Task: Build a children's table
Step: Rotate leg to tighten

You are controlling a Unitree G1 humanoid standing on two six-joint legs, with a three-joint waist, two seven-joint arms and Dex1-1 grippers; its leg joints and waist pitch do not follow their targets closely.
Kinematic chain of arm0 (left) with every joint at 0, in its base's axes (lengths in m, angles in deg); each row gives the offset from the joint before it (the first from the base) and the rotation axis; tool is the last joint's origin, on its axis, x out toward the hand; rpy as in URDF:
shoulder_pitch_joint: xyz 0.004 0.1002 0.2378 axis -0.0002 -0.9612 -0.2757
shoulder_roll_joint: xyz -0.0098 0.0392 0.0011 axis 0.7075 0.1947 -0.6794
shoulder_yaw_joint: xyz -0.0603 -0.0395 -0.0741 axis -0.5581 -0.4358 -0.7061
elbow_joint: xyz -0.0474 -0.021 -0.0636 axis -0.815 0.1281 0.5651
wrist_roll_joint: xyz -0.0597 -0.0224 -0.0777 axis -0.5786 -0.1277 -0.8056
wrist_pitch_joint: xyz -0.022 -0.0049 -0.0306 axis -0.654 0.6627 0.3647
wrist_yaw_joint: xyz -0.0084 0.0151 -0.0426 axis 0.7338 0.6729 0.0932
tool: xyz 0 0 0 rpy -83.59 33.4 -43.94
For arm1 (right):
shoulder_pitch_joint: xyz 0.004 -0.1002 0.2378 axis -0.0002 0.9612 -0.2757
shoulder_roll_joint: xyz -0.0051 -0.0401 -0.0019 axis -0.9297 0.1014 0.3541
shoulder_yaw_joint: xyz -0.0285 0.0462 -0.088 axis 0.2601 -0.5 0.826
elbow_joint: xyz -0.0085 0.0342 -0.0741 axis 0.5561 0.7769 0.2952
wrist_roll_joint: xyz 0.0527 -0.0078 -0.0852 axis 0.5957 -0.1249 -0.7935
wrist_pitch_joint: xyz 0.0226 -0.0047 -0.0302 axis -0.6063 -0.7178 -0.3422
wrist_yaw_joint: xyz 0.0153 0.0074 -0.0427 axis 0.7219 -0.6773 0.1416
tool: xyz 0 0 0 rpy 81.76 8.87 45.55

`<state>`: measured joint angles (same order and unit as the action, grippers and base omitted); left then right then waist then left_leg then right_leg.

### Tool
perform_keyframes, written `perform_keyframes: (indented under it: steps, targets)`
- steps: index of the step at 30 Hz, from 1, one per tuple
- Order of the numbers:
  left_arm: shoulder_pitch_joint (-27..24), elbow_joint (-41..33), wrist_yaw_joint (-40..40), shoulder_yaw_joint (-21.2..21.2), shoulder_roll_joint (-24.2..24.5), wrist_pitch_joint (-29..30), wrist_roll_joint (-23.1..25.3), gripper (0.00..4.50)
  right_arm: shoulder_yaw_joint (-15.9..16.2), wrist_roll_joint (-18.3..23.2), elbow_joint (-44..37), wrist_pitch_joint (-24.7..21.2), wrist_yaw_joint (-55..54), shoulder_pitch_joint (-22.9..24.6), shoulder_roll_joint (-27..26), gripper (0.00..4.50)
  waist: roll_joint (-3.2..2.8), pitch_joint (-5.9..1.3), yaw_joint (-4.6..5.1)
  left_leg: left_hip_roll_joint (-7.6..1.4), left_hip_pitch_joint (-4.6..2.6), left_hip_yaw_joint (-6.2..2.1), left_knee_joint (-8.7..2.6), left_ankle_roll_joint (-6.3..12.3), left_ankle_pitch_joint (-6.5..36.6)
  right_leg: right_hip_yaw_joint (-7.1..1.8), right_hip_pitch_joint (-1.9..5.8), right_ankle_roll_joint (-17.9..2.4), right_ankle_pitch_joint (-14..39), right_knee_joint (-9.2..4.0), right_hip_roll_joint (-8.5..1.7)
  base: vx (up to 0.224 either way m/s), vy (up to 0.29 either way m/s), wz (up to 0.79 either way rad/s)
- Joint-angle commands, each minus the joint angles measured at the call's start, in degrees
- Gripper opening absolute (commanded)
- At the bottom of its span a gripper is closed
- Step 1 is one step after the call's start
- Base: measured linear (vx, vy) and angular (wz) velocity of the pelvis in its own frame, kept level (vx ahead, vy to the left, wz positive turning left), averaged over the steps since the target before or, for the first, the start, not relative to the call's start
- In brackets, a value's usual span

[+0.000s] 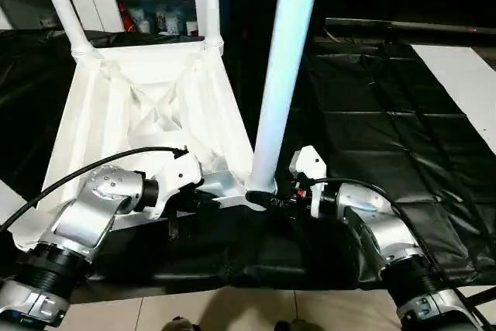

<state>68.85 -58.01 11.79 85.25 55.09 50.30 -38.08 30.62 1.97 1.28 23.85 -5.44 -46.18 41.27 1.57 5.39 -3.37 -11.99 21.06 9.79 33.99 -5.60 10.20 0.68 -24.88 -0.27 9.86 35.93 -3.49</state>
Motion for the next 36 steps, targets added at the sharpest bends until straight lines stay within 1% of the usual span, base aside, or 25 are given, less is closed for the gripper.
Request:
perform_keyframes:
  steps: [1,7,8,9,11,12,13,15,16,18,20,22,23,24,25,26,27,28,29,31,32,33,34,35,36]
  targets:
    - [-1.75,1.91,0.07,1.85,-1.24,0.39,0.45,0.00,-0.09,0.24,0.77,0.22,-0.06,-0.18,-0.25,2.73,0.25,-3.24,0.20,-0.49,-0.30,0.04,-4.86,0.59,18.26,-1.75,2.19,-7.00,27.14,-5.77,-2.95,0.000,0.000,0.00]
    - [-1.91,2.30,0.52,1.56,-1.58,0.42,0.34,0.00,-0.89,0.53,1.73,1.66,-1.29,-0.17,-0.93,2.70,0.25,-3.14,0.29,-0.48,-0.25,0.01,-4.98,0.59,18.41,-1.74,2.11,-6.76,27.81,-5.90,-2.98,0.000,0.000,0.00]
    - [-1.91,2.48,0.86,1.43,-1.77,0.52,0.34,0.00,-1.31,0.63,2.10,1.94,-2.11,-0.20,-1.31,2.70,0.21,-2.79,0.35,-0.47,-0.17,0.01,-5.06,0.57,18.72,-1.78,1.91,-6.59,28.24,-6.02,-2.95,0.000,0.000,0.00]
    - [-1.61,3.24,2.44,0.94,-2.74,1.26,0.37,0.00,-2.34,-0.17,3.73,2.98,-6.16,-0.65,-2.43,2.70,0.09,-2.71,0.42,-0.43,-0.27,0.01,-5.08,0.45,19.30,-1.81,1.78,-6.31,29.21,-6.14,-2.98,0.000,0.000,0.00]
    - [-1.48,3.52,3.04,0.78,-3.11,1.50,0.41,0.00,-2.68,-0.44,4.27,3.25,-7.54,-0.80,-2.82,2.70,0.25,-2.69,0.63,-0.33,-0.34,-0.07,-5.11,0.14,19.82,-1.78,1.80,-5.66,31.54,-6.39,-3.06,0.000,0.000,0.00]
    - [-0.33,4.99,5.84,0.60,-4.82,2.08,1.26,0.00,-4.19,-0.93,5.79,3.82,-13.23,-1.18,-4.92,2.70,0.00,-2.33,0.72,-0.29,-0.35,-0.14,-5.24,0.04,20.15,-1.76,1.54,-5.07,32.84,-6.63,-3.00,0.000,0.000,0.00]
    - [-0.33,4.99,5.84,0.60,-4.82,2.08,1.26,0.00,-4.19,-0.93,5.79,3.82,-13.23,-1.18,-4.92,2.70,0.12,-2.41,0.90,-0.17,-0.57,-0.12,-5.20,-0.20,20.66,-1.68,1.46,-4.59,34.14,-6.88,-2.93,0.000,0.000,0.00]
    - [0.47,6.08,7.44,0.60,-5.84,2.23,1.88,0.00,-5.02,-0.97,6.65,3.86,-16.27,-1.38,-6.30,2.70,0.14,-2.47,1.13,-0.11,-0.39,-0.19,-5.43,-0.11,19.94,-1.57,1.71,-4.28,33.73,-6.98,-2.93,0.000,0.000,0.00]
    - [1.86,7.95,9.73,0.59,-7.52,2.58,2.60,0.00,-5.92,-1.35,8.15,3.99,-20.76,-1.81,-8.19,2.70,0.12,-2.41,1.21,-0.07,-0.50,-0.09,-5.54,0.15,19.50,-1.58,1.52,-4.06,33.52,-7.24,-2.90,0.000,0.000,0.00]
    - [4.74,11.74,14.26,0.51,-10.87,3.04,3.91,0.00,-6.25,-3.09,11.17,4.46,-27.59,-3.03,-10.73,2.70,0.28,-2.10,1.39,0.06,-0.70,-0.05,-5.55,0.03,19.99,-1.54,1.19,-3.71,34.93,-7.54,-2.75,0.000,0.000,0.00]
    - [5.33,12.51,15.22,0.47,-11.55,3.16,4.16,0.00,-6.30,-3.44,11.81,4.53,-28.94,-3.32,-11.19,2.69,0.18,-1.97,1.39,0.11,-1.08,-0.17,-5.44,-0.32,21.51,-1.38,0.86,-2.93,37.64,-7.87,-2.86,0.000,0.000,0.00]
    - [8.36,16.33,20.57,0.28,-15.24,3.98,5.48,0.00,-6.37,-5.40,15.70,4.76,-36.05,-5.62,-12.90,2.69,0.41,-1.63,1.54,0.30,-1.09,-0.37,-5.56,-0.33,22.97,-1.03,0.70,-1.35,41.15,-8.43,-2.91,0.000,0.000,0.00]
    - [8.61,16.65,21.03,0.25,-15.57,4.07,5.63,0.00,-6.41,-5.52,16.07,4.78,-36.65,-5.88,-13.03,2.69,0.39,-1.84,1.50,0.37,-1.42,-0.39,-5.48,-0.19,23.27,-0.89,0.74,-0.87,41.67,-8.74,-3.04,0.000,0.000,0.00]
    - [9.48,17.77,22.62,0.14,-16.73,4.41,6.12,0.00,-6.56,-5.91,17.36,4.86,-38.74,-6.77,-13.48,2.69,0.49,-1.91,1.52,0.35,-1.15,-0.39,-5.68,0.00,22.14,-0.89,1.06,-0.91,40.67,-8.73,-3.16,0.000,0.000,0.00]
    - [11.18,20.05,25.87,0.08,-19.10,4.83,6.92,0.00,-7.77,-5.71,19.97,4.37,-43.12,-8.74,-14.85,2.69,0.47,-1.95,1.47,0.20,-0.84,-0.30,-6.11,0.28,20.28,-0.93,1.33,-1.36,37.46,-8.63,-3.05,0.000,0.000,0.00]
    - [12.28,21.54,27.98,0.04,-20.64,5.08,7.44,0.00,-8.67,-5.47,21.65,4.00,-45.96,-10.03,-15.79,2.69,0.36,-1.99,1.54,0.22,-1.09,-0.07,-6.15,0.48,19.94,-0.89,1.08,-2.12,35.00,-8.64,-2.76,0.000,0.000,0.00]
    - [12.28,21.54,27.98,0.04,-20.64,5.08,7.44,0.00,-8.67,-5.47,21.65,4.00,-45.96,-10.03,-15.79,2.69,0.36,-1.99,1.54,0.22,-1.09,-0.07,-6.15,0.48,19.94,-0.89,1.08,-2.12,35.00,-8.64,-2.76,0.000,0.000,0.00]
    - [14.09,23.87,30.87,0.15,-23.47,5.31,8.12,0.00,-8.99,-4.88,23.79,4.07,-46.67,-11.59,-17.89,2.69,0.49,-1.73,1.48,0.26,-0.82,0.03,-6.22,0.77,20.45,-0.80,1.20,-2.38,33.79,-8.60,-2.70,0.000,0.000,0.00]
    - [14.09,23.87,30.87,0.15,-23.47,5.31,8.12,0.00,-8.99,-4.88,23.79,4.07,-46.67,-11.59,-17.89,2.69,0.69,-1.63,1.38,0.39,-1.01,0.07,-6.15,1.08,21.46,-0.68,0.98,-1.95,34.91,-8.82,-2.66,0.000,0.000,0.00]
    - [14.29,24.16,30.96,0.15,-23.75,5.11,8.19,0.00,-8.98,-4.80,23.92,4.25,-46.34,-11.65,-18.19,2.69,1.04,-1.64,1.41,0.64,-0.71,-0.09,-6.22,1.77,21.49,-0.53,1.28,-1.30,36.20,-8.87,-2.88,0.000,0.000,0.00]
    - [14.99,25.12,30.76,0.30,-24.64,3.98,8.50,0.00,-9.56,-3.56,23.79,5.61,-44.25,-11.60,-19.58,3.04,0.75,-1.58,1.44,0.47,-0.40,-0.37,-6.54,2.37,21.31,-0.54,1.32,-1.01,36.89,-8.96,-3.28,0.000,0.000,0.00]
    - [15.04,25.21,30.20,0.30,-24.58,3.63,8.57,0.00,-9.88,-3.21,23.54,6.54,-43.84,-11.52,-19.71,3.25,0.81,-1.62,1.42,0.50,-0.60,-0.28,-6.44,2.58,21.72,-0.56,1.10,-0.85,37.08,-9.15,-3.23,0.000,0.000,0.00]
    - [15.06,25.23,30.05,0.30,-24.57,3.54,8.59,0.00,-9.96,-3.11,23.47,6.79,-43.73,-11.50,-19.74,3.39,0.76,-1.58,1.48,0.48,-0.75,-0.34,-6.47,2.70,22.62,-0.48,0.93,-0.93,37.45,-9.24,-3.23,0.000,0.000,0.00]
    - [15.04,25.23,29.52,0.28,-24.45,3.35,8.60,0.00,-10.23,-2.86,23.26,7.55,-43.54,-11.45,-19.74,3.41,0.86,-1.62,1.48,0.46,-0.58,-0.36,-6.53,2.80,22.50,-0.43,1.09,-0.99,37.16,-9.19,-3.31,0.000,0.000,0.00]
    - [14.66,24.62,28.41,0.22,-23.74,3.55,8.51,0.00,-10.11,-3.00,22.85,8.48,-43.18,-11.59,-18.98,3.48,0.67,-1.45,1.60,0.40,-0.20,-0.55,-6.81,2.93,22.58,-0.34,1.28,-1.24,37.02,-9.14,-3.52,0.000,0.000,0.00]
